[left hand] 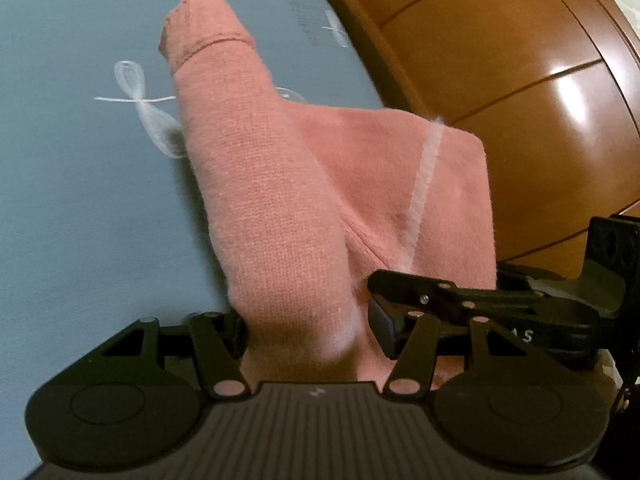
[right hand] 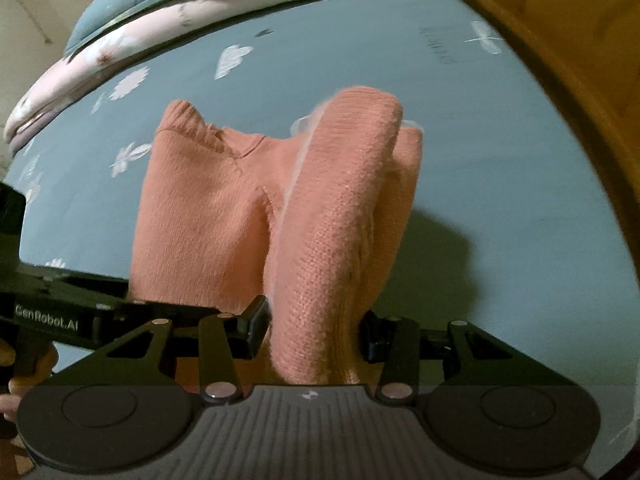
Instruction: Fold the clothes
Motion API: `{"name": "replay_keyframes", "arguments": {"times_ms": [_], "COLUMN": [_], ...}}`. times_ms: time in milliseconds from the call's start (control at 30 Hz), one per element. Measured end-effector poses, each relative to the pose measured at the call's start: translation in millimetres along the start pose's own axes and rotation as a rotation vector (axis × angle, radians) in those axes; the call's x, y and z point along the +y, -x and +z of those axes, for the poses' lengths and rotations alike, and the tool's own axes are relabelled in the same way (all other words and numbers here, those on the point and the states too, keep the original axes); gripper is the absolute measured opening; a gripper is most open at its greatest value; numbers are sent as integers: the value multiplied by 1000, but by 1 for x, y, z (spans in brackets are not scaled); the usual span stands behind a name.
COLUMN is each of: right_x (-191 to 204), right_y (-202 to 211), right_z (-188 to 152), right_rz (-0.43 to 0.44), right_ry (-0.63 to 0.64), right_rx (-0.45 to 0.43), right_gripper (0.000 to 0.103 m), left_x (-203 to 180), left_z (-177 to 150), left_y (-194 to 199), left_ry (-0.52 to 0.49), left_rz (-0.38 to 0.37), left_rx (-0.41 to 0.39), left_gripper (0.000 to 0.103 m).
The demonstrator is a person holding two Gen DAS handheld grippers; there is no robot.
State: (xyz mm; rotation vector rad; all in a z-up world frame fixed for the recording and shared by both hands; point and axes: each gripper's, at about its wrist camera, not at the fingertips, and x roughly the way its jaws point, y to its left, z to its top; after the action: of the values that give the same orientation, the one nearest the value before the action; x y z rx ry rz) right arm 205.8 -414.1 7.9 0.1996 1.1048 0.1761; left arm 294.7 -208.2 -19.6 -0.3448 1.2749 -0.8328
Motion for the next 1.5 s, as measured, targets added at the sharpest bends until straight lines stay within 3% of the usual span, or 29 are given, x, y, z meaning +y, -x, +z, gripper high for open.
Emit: {"name": "replay_keyframes", "arguments": {"times_ms": [333,667,800,867,1000,1100,1233,1267,1367,1467,1500], "right_x": [-43,-57,-60,-63,-73,-79,-84,-81,-68,-60,-59], "right_y": [-14,-28,-33,-37,-34,-26,-11,-4,20,18,12], "right_z": [11,11,10,9,5,2,-3,-5,-16,-28,-32], "right_rz": [-52,-59,-80,-110,-165,-245,-299,-305,-295,-252,-248], "right_ry": [-22,-41,-36,-34,-58,-64,-70,-65,-25,-22,-19], "right_rx": [-5,-16,-13,-8,-17,-32,-59,-84,-162,-139,-121], "right_gripper": [51,53,61,69,81,90,91,89,68,55,54], "left_x": [-2,11,16,11,20,24,7,0,-28,-52,-55], "left_z": [3,-2,-6,12,5,2,1,2,4,-7,-13], "left_y": [-35,-36,-30,-42,-29,-15,-7,-8,-23,-41,-46], "left_ry": [-5,-29,-55,-65,-89,-150,-314,-371,-567,-767,-799], "left_rz": [2,22,36,54,87,133,226,242,253,221,208], "left_rx": [-8,-6,8,19,57,66,30,16,-29,-55,-46], "left_gripper": [57,58,58,59,68,72,74,74,75,78,78]}}
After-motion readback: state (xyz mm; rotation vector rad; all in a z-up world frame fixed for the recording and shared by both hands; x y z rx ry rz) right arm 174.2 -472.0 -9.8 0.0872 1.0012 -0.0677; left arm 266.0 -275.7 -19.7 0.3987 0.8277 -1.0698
